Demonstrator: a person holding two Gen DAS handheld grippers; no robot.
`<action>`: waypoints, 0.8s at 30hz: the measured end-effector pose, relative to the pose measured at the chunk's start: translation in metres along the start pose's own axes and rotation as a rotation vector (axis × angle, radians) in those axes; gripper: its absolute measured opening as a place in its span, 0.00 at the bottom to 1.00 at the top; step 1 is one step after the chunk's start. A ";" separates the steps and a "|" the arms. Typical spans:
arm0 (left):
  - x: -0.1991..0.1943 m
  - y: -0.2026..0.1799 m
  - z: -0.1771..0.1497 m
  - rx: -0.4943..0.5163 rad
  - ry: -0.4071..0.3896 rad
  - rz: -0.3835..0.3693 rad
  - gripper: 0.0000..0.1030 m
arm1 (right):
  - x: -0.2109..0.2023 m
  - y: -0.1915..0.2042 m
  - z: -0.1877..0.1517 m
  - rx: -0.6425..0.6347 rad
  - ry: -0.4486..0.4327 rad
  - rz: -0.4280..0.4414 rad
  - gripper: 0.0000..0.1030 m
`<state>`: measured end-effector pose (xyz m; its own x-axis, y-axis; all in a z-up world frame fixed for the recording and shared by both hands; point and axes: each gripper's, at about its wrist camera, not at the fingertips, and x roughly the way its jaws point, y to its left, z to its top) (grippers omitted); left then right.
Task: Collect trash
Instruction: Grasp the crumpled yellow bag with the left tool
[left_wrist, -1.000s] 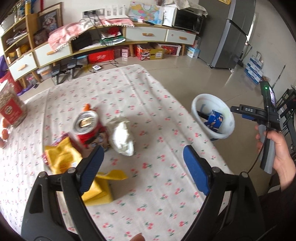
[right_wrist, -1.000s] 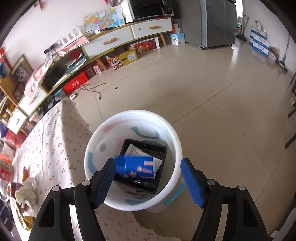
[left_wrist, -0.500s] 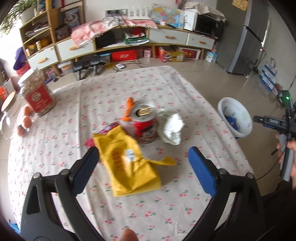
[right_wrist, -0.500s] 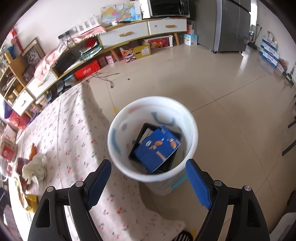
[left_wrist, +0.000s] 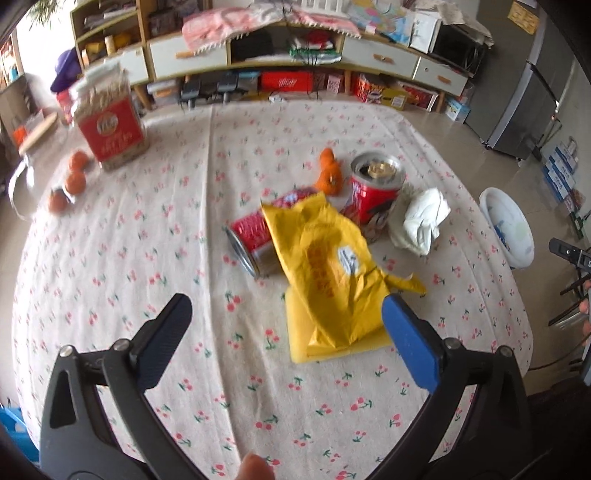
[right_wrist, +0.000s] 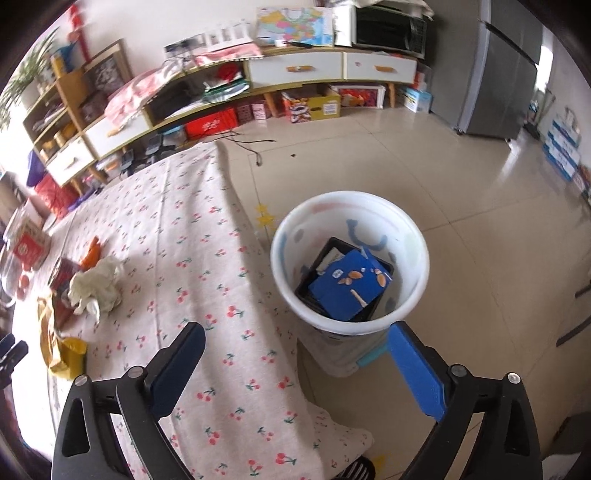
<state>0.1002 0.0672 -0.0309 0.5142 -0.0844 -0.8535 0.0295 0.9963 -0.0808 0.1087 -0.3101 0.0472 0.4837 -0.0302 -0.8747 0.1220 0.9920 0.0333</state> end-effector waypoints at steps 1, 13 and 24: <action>0.002 -0.001 -0.001 -0.012 0.006 -0.009 0.99 | 0.001 0.003 0.000 -0.009 -0.003 -0.002 0.98; 0.025 -0.019 0.005 -0.086 -0.005 -0.020 0.99 | 0.012 0.038 -0.007 -0.073 0.022 0.055 1.00; 0.043 -0.031 0.008 -0.076 -0.018 -0.035 0.77 | 0.022 0.059 -0.011 -0.112 0.033 0.038 1.00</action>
<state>0.1283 0.0333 -0.0607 0.5293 -0.1181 -0.8402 -0.0171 0.9886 -0.1497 0.1167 -0.2508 0.0245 0.4569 0.0100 -0.8895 0.0055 0.9999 0.0141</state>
